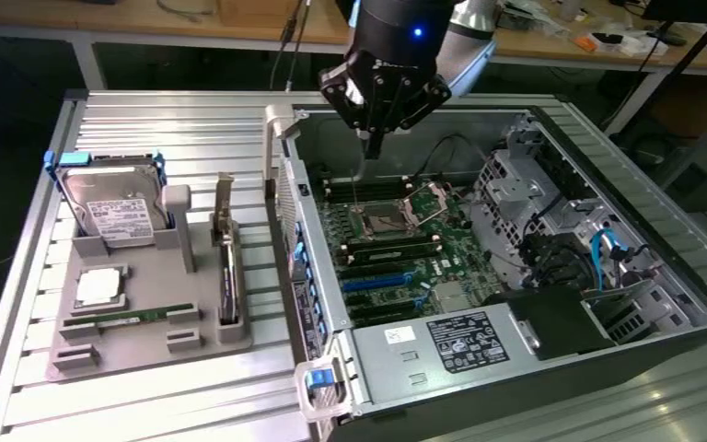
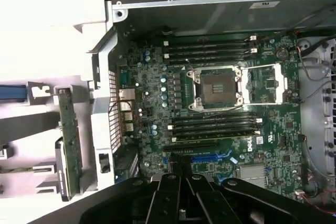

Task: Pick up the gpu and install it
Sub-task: 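Reach for the gpu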

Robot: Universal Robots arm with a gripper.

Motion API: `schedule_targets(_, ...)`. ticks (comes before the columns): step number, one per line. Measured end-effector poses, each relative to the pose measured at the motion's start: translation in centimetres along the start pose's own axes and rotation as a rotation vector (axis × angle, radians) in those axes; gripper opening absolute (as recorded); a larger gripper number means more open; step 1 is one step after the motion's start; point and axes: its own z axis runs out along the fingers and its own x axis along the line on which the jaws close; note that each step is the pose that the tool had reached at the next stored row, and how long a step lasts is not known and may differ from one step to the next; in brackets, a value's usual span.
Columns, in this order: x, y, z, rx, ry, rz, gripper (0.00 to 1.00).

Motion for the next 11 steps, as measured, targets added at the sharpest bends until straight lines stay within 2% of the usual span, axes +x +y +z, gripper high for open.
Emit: schedule_targets(11,2.9,-0.22,-0.09,0.0000,0.0000,0.000,0.11)
